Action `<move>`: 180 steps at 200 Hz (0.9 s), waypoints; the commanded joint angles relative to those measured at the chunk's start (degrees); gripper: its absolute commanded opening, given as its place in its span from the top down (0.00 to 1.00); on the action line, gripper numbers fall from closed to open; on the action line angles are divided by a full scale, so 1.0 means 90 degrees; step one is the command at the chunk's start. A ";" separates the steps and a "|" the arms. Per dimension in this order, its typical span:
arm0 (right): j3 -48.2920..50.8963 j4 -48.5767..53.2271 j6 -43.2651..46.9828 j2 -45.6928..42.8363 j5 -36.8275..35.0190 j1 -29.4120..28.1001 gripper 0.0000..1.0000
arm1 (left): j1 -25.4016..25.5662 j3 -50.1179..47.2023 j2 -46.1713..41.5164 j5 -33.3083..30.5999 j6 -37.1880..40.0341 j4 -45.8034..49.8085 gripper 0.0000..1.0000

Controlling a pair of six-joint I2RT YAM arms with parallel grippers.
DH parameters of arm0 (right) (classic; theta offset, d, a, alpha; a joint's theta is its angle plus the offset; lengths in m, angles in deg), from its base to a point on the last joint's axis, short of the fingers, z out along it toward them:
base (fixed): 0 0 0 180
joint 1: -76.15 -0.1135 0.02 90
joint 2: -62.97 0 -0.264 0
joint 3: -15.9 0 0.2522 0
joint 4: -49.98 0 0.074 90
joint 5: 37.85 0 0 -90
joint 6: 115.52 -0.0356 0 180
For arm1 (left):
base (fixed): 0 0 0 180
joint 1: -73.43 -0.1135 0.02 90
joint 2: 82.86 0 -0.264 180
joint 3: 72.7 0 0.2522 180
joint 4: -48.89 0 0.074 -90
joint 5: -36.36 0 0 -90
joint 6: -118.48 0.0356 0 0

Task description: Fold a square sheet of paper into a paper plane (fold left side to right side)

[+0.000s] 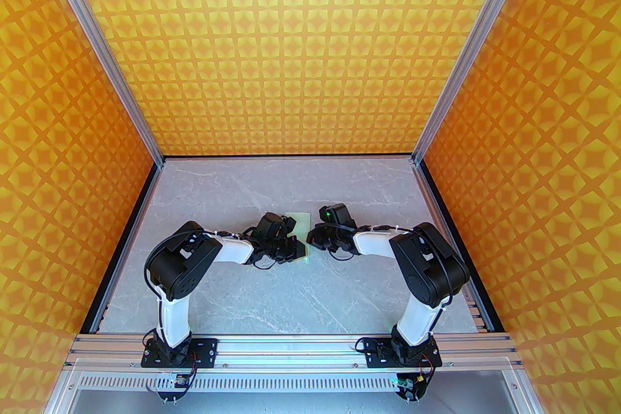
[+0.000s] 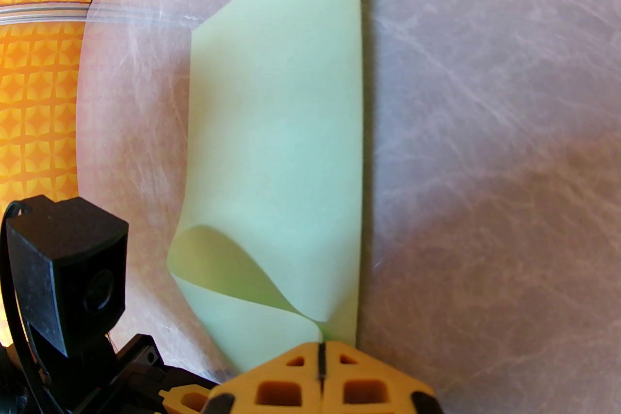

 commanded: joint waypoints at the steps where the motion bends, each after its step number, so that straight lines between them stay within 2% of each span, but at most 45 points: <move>1: 0.0103 -0.0016 0.0045 -0.0102 -0.0161 0.0055 1.00 | 0.0027 0.0059 0.0023 0.0096 0.0033 -0.0035 0.89; 180: -0.0068 0.0031 0.0142 0.0052 -0.0040 0.0123 1.00 | 0.0027 0.0099 -0.0055 -0.0017 0.0092 0.0089 0.87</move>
